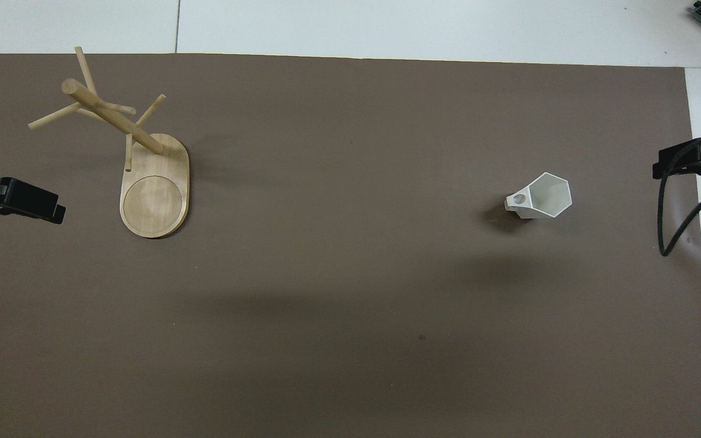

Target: Hang cup on rack

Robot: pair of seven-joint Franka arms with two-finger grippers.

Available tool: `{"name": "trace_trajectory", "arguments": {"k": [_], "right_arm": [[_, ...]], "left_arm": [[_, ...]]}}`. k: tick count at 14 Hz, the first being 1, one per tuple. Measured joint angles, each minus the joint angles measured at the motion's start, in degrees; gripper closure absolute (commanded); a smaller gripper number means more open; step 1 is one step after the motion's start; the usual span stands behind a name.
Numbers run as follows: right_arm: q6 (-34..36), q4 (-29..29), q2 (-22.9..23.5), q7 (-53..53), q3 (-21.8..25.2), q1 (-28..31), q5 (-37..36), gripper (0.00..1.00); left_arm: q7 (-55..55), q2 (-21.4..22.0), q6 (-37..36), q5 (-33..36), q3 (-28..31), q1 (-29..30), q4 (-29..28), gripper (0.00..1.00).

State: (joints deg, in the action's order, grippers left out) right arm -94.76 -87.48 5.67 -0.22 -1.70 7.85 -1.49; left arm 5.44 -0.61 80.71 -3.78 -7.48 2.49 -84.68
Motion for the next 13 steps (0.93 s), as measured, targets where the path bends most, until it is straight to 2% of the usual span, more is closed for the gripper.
{"name": "trace_trajectory", "arguments": {"k": [6,13], "right_arm": [[-4.69,-2.71,-0.16,-0.03,-0.31,-0.23,0.0,0.0],[-22.31,-16.83,0.67,-0.04,-0.55,-0.82,0.0,0.0]], "left_arm": [[0.0,0.0,0.0,0.0,0.0,0.0,0.0,0.0],[0.0,0.0,0.0,0.0,0.0,0.0,0.0,0.0]]}}
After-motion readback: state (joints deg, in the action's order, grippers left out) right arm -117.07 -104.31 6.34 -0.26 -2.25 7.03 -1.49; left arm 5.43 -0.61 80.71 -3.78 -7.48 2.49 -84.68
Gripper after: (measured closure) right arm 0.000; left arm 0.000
